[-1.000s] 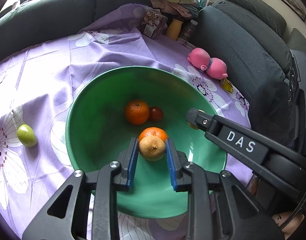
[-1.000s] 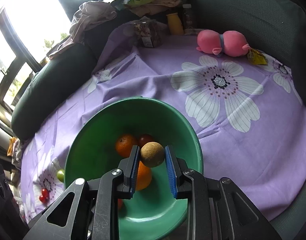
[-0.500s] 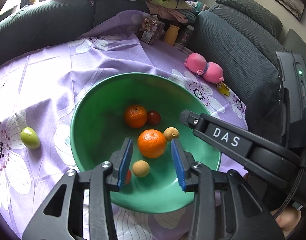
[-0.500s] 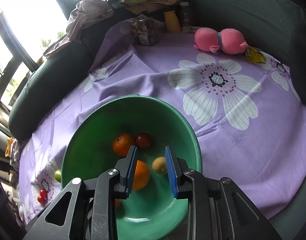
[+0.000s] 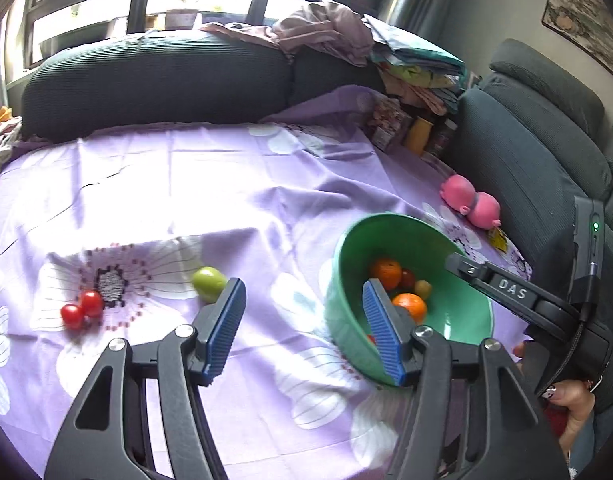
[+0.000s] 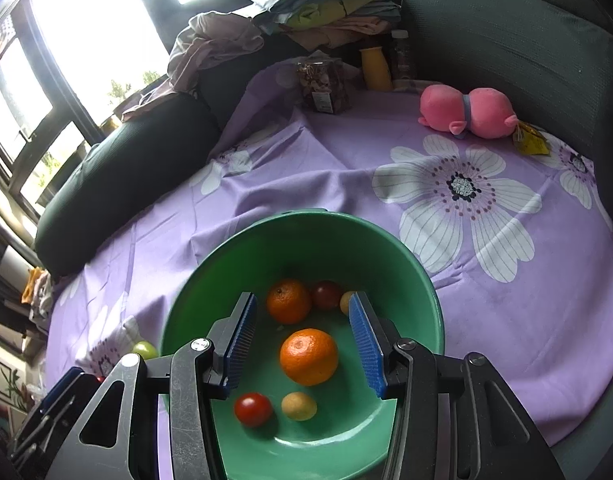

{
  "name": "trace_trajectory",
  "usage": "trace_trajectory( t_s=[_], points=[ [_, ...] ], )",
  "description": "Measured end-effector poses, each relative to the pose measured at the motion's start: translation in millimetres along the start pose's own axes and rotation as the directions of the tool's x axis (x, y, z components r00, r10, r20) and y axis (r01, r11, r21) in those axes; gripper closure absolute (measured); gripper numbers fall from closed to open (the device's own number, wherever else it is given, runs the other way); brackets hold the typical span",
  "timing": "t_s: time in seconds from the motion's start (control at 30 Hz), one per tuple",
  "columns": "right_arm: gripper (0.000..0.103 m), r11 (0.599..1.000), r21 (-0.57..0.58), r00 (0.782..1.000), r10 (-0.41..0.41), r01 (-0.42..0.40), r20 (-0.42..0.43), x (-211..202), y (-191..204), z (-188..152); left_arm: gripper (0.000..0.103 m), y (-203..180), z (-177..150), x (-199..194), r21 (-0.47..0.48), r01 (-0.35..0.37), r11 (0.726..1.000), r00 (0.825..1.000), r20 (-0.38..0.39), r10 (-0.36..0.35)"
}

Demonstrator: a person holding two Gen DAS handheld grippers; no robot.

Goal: Organize fruits
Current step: 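Move the right gripper back to the red cherry tomatoes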

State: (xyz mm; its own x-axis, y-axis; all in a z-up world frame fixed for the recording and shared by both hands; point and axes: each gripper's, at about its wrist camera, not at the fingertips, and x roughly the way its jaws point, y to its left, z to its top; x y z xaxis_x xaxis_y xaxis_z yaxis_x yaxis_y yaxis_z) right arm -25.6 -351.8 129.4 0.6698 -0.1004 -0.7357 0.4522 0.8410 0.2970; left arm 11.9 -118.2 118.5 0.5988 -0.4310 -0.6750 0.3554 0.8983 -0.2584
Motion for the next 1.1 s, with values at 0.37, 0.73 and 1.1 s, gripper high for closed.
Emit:
trace_trajectory(
  t_s=[0.37, 0.73, 1.1],
  points=[
    [0.055, 0.994, -0.102, 0.999, 0.029, -0.027, 0.019, -1, 42, -9, 0.041, 128, -14, -33, -0.282, -0.248, 0.927, 0.964, 0.021, 0.265],
    [0.055, 0.96, -0.266, 0.997, 0.079, -0.083, -0.026, 9, 111, -34, 0.042, 184, -26, -33, -0.423, -0.261, 0.868, 0.959, -0.012, 0.282],
    [0.055, 0.863, -0.366, 0.92, 0.242, -0.349, -0.308, 52, 209, -70, 0.06, 216, -33, -32, -0.513, -0.255, 0.82, 0.96, -0.036, 0.277]
  ],
)
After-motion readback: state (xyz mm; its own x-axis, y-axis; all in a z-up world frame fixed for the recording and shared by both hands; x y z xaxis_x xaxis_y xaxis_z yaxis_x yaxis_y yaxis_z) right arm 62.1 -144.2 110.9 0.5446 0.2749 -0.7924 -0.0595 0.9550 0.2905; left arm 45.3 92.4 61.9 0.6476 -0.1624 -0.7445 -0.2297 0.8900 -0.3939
